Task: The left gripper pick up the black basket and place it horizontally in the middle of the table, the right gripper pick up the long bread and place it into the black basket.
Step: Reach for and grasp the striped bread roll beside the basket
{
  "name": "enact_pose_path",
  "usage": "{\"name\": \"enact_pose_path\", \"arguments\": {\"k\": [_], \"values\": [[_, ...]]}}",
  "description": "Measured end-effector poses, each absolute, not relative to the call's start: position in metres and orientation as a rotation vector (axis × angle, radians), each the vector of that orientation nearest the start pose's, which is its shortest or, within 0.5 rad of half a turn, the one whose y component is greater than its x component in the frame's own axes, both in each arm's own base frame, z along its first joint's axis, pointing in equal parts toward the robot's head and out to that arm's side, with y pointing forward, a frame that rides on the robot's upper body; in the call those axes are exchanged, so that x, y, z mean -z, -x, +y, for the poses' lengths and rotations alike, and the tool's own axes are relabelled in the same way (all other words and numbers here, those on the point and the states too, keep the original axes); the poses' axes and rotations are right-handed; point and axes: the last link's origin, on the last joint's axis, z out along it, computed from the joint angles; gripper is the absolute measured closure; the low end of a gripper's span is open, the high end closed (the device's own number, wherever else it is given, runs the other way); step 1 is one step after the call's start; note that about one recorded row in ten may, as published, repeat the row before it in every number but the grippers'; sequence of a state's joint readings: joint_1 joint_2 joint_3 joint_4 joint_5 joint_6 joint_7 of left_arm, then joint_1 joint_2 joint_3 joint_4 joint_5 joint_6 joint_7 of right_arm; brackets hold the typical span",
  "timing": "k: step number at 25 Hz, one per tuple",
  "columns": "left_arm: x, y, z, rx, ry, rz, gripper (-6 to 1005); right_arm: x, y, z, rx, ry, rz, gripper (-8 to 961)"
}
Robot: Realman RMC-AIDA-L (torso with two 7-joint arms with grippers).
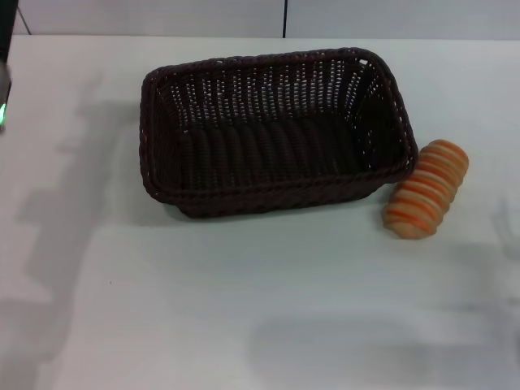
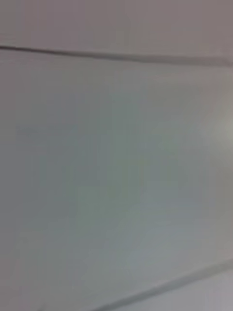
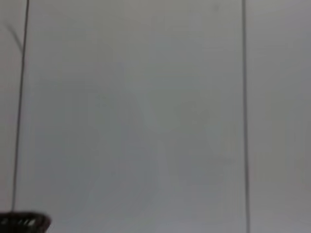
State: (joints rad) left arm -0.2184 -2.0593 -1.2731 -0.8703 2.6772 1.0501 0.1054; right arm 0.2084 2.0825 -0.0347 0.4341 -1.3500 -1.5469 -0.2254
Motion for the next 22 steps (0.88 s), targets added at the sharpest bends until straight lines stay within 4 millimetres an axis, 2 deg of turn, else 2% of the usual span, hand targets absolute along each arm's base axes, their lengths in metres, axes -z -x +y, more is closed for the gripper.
{"name": "enact_pose_path", "arguments": {"k": [1, 3, 6, 8, 10, 16, 22], "values": [[-0.047, 0.234, 0.349, 0.956, 1.392, -0.237, 205, 0.044, -0.335, 0.212, -0.611, 1.431, 0.519, 107], [-0.043, 0.252, 0.348, 0.952, 1.399, -0.293, 205, 0.055, -0.333, 0.227, -0.588, 1.499, 0.555, 107], [-0.041, 0.258, 0.347, 0.928, 1.406, -0.297, 205, 0.062, -0.331, 0.239, -0.577, 1.545, 0.578, 107], [-0.039, 0.26, 0.348, 0.914, 1.413, -0.294, 205, 0.071, -0.326, 0.253, -0.567, 1.611, 0.602, 107], [-0.039, 0.26, 0.348, 0.912, 1.416, -0.293, 205, 0.077, -0.321, 0.259, -0.569, 1.648, 0.599, 107], [-0.033, 0.259, 0.351, 0.895, 1.451, -0.277, 205, 0.088, -0.311, 0.264, -0.575, 1.727, 0.584, 107], [-0.03, 0.258, 0.353, 0.885, 1.472, -0.266, 205, 0.095, -0.314, 0.269, -0.531, 1.768, 0.621, 107]]}}
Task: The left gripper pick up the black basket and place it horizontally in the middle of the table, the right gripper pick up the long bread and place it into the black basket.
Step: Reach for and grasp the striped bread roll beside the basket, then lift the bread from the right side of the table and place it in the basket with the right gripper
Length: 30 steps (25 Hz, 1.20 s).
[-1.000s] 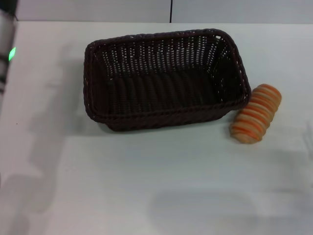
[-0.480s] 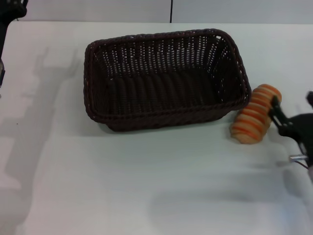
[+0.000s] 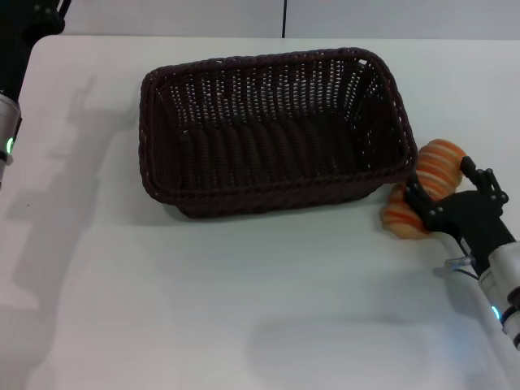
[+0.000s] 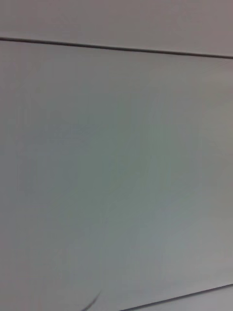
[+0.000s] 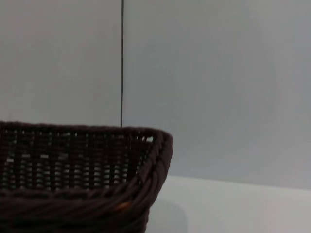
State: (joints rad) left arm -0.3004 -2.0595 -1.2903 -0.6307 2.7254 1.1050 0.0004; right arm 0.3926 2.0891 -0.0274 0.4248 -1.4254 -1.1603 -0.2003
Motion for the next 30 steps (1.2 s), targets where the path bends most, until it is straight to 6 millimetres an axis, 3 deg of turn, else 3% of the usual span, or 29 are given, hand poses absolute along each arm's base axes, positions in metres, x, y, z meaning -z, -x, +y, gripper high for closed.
{"name": "enact_pose_path", "arguments": {"k": [13, 21, 30], "values": [[-0.029, 0.259, 0.353, 0.882, 1.483, -0.26, 205, 0.096, -0.326, 0.275, -0.455, 1.773, 0.679, 131], [-0.028, 0.258, 0.353, 0.881, 1.488, -0.251, 204, 0.076, -0.337, 0.271, -0.478, 1.63, 0.681, 201], [-0.028, 0.259, 0.352, 0.876, 1.487, -0.247, 204, 0.062, -0.33, 0.26, -0.565, 1.539, 0.615, 279]]}}
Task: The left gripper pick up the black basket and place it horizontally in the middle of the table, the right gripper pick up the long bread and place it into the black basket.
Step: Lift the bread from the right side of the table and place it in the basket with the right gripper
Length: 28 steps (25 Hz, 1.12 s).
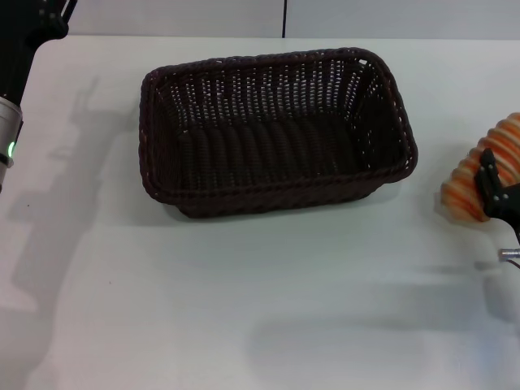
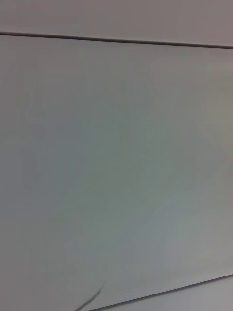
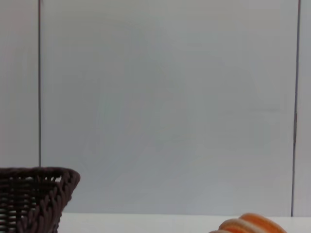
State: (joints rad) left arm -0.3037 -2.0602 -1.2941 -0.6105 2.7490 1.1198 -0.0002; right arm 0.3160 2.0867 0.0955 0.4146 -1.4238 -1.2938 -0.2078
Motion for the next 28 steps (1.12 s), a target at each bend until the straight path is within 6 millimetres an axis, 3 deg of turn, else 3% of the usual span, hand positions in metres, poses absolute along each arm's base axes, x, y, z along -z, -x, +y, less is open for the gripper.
{"name": "enact_pose_path", "arguments": {"k": [5, 10, 11, 13, 16, 18, 21, 28], "values": [[-0.029, 0.259, 0.352, 0.874, 1.486, -0.246, 204, 0.057, -0.32, 0.253, -0.633, 1.52, 0.553, 300], [-0.028, 0.26, 0.352, 0.871, 1.49, -0.245, 204, 0.04, -0.287, 0.239, -0.85, 1.433, 0.391, 337], [-0.028, 0.26, 0.352, 0.871, 1.492, -0.246, 204, 0.035, -0.27, 0.238, -0.948, 1.418, 0.317, 358], [-0.027, 0.26, 0.352, 0.871, 1.492, -0.247, 204, 0.035, -0.264, 0.24, -0.977, 1.422, 0.297, 379], [-0.027, 0.261, 0.352, 0.871, 1.494, -0.251, 204, 0.039, -0.236, 0.262, -1.075, 1.483, 0.215, 411], [-0.026, 0.261, 0.352, 0.872, 1.494, -0.253, 204, 0.041, -0.23, 0.27, -1.079, 1.505, 0.202, 429], [-0.026, 0.261, 0.351, 0.873, 1.493, -0.255, 203, 0.049, -0.21, 0.306, -1.062, 1.591, 0.177, 457], [-0.026, 0.263, 0.35, 0.87, 1.491, -0.258, 203, 0.071, -0.189, 0.333, -1.013, 1.756, 0.183, 503]]}}
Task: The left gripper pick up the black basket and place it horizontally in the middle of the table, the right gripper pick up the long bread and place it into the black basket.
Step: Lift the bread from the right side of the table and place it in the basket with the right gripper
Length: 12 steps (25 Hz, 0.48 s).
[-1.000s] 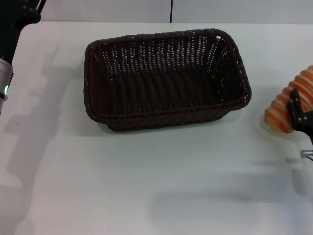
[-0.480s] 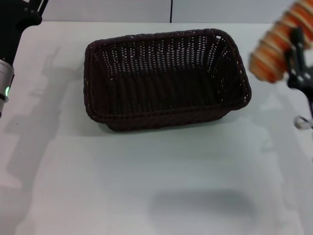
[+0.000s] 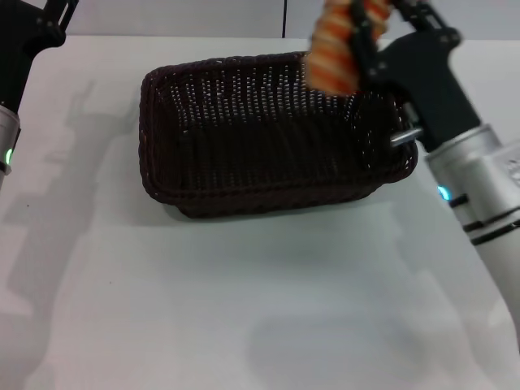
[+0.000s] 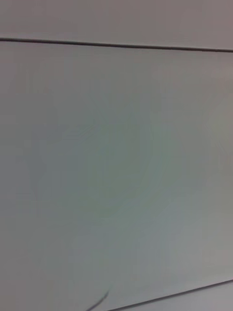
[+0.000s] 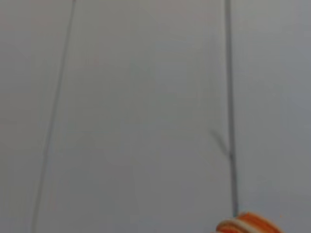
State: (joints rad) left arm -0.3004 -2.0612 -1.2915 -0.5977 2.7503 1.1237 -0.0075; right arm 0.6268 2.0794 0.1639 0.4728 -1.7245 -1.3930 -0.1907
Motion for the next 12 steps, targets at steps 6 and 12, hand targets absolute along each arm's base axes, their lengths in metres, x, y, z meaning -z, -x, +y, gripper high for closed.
{"name": "enact_pose_path", "arguments": {"k": [6, 12], "values": [[-0.0264, 0.266, 0.3499, 0.86, 1.49, -0.264, 203, 0.0822, -0.1794, 0.3311, -1.016, 1.836, 0.17, 398], [-0.0259, 0.268, 0.3497, 0.852, 1.492, -0.267, 203, 0.083, -0.1813, 0.3277, -1.018, 1.832, 0.185, 280]]}}
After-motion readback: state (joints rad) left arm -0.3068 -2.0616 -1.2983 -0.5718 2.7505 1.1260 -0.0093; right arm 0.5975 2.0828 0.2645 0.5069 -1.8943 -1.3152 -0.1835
